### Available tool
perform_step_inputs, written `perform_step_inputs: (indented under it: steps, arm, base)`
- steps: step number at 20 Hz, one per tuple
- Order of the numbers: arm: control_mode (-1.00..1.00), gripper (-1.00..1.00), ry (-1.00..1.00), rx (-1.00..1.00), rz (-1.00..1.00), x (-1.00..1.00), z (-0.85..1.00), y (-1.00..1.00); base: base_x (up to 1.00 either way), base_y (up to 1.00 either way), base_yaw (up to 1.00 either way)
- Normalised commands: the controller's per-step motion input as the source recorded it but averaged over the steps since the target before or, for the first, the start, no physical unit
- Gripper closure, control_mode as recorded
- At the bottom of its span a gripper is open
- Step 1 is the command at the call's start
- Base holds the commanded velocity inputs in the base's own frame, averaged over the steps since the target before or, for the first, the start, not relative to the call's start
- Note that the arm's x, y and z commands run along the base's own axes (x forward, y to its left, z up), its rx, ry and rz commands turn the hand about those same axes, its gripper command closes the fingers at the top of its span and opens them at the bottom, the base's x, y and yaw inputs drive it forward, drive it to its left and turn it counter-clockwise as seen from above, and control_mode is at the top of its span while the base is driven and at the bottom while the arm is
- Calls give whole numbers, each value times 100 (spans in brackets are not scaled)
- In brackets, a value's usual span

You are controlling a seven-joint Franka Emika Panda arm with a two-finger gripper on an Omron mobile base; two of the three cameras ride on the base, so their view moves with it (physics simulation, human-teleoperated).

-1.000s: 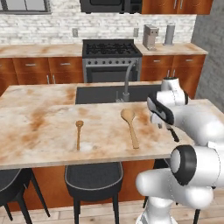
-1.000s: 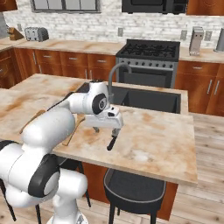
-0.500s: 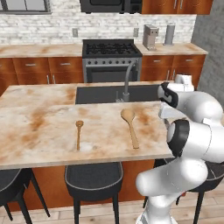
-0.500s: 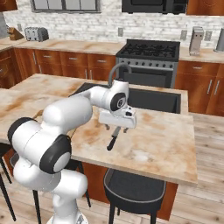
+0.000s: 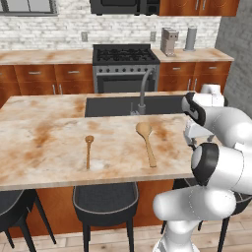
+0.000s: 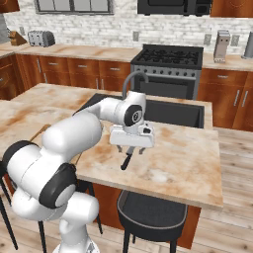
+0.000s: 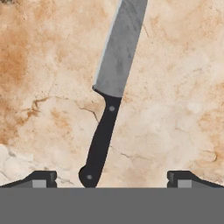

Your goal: Pick up the metallic utensils from the counter and place them in the open drawer. Make sure not to pick up any wooden utensils.

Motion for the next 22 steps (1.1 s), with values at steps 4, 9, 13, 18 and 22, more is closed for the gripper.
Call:
perform_step_inputs:
  steps: [4, 9, 13, 18, 22]
  arm:
    - [-100, -100, 0, 0, 6, -5, -4, 6]
    - [-100, -100, 0, 0, 0, 28, -11, 8]
    - [-100, -100, 0, 0, 0, 25, -1, 6]
    - [-100, -100, 0, 0, 0, 7, -19, 0]
    - [-100, -100, 0, 0, 0, 0, -38, 0]
  base:
    - [0, 0, 0]
    - [0, 0, 0]
    - [0, 0, 0]
    - [0, 0, 0]
    - [0, 0, 0]
